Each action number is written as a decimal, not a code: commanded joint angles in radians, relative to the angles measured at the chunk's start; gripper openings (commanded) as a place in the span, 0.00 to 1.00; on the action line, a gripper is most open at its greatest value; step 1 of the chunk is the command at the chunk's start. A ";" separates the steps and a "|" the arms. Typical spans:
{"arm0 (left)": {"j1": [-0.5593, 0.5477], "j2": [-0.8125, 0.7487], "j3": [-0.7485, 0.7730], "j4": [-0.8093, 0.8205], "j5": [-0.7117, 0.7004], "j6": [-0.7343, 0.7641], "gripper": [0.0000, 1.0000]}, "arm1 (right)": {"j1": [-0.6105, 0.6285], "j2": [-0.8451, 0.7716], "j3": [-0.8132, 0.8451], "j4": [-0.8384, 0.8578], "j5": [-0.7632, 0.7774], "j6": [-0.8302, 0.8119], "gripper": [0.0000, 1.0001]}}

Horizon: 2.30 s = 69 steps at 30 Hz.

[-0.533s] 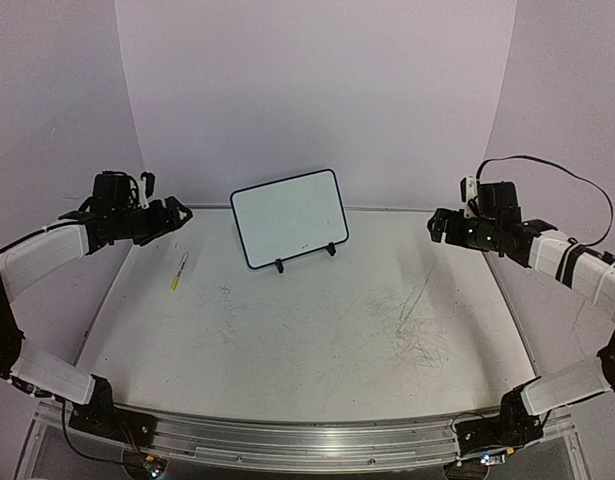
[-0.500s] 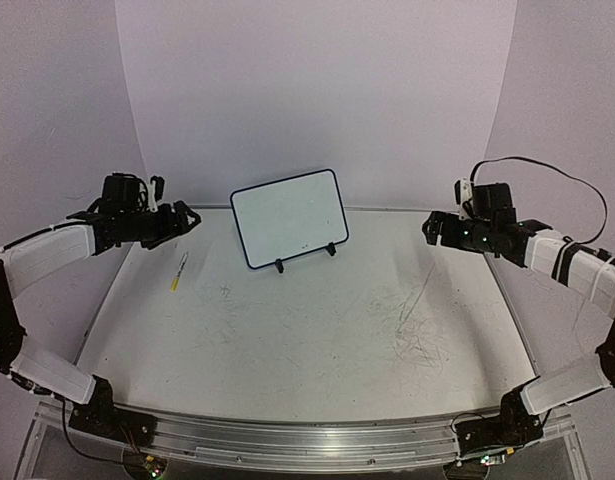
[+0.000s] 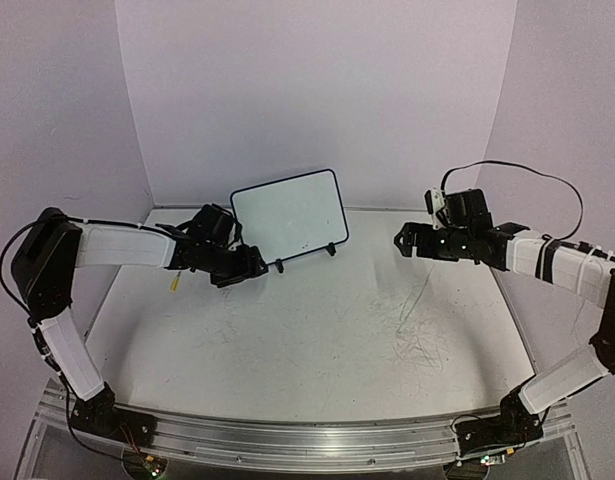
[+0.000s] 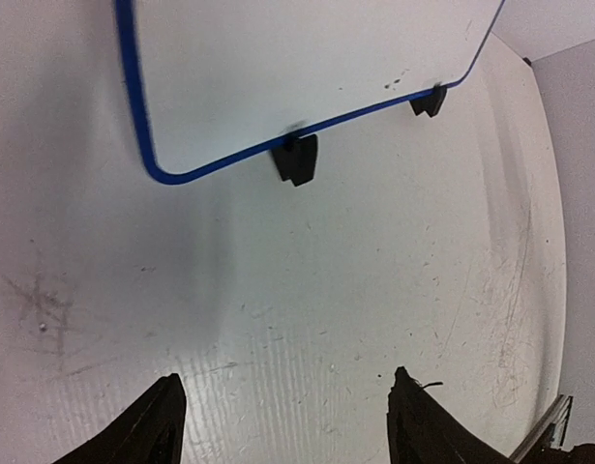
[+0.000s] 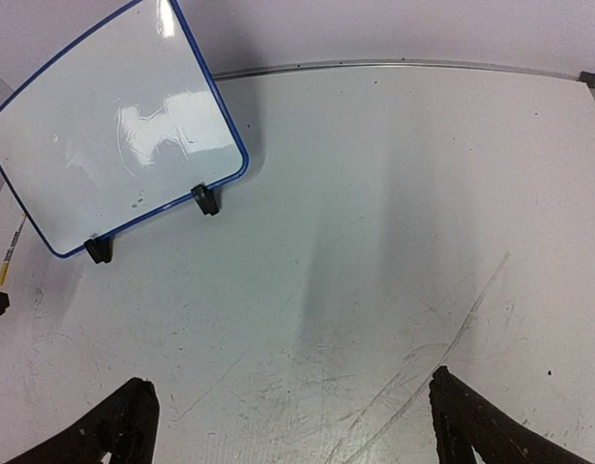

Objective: Write a sentence on the whiteboard
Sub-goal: Move the whiteboard stand to the center of the board.

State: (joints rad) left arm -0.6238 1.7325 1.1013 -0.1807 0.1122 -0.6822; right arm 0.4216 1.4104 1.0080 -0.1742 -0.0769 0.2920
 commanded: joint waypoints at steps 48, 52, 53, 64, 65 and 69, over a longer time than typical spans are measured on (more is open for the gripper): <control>-0.171 0.630 0.689 -0.175 -0.612 0.010 0.20 | 0.076 0.043 -0.049 0.087 0.144 0.017 0.91; -0.172 0.616 0.665 -0.174 -0.582 0.034 0.14 | 0.083 0.077 -0.036 0.087 0.143 0.012 0.95; -0.172 0.610 0.653 -0.174 -0.576 0.035 0.12 | 0.088 0.087 -0.033 0.088 0.144 0.011 0.96; -0.232 0.544 0.543 -0.165 -0.561 0.035 0.03 | 0.138 0.225 0.016 0.143 0.135 0.020 0.98; -0.244 0.541 0.534 -0.165 -0.560 0.030 0.03 | 0.144 0.241 0.020 0.154 0.131 0.021 0.98; -0.291 0.526 0.501 -0.162 -0.545 0.003 0.02 | 0.169 0.322 0.047 0.176 0.128 0.028 0.96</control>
State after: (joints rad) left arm -0.8237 2.3135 1.6456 -0.2871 -0.5050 -0.7074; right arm 0.5653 1.6684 0.9998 -0.0600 0.0424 0.3149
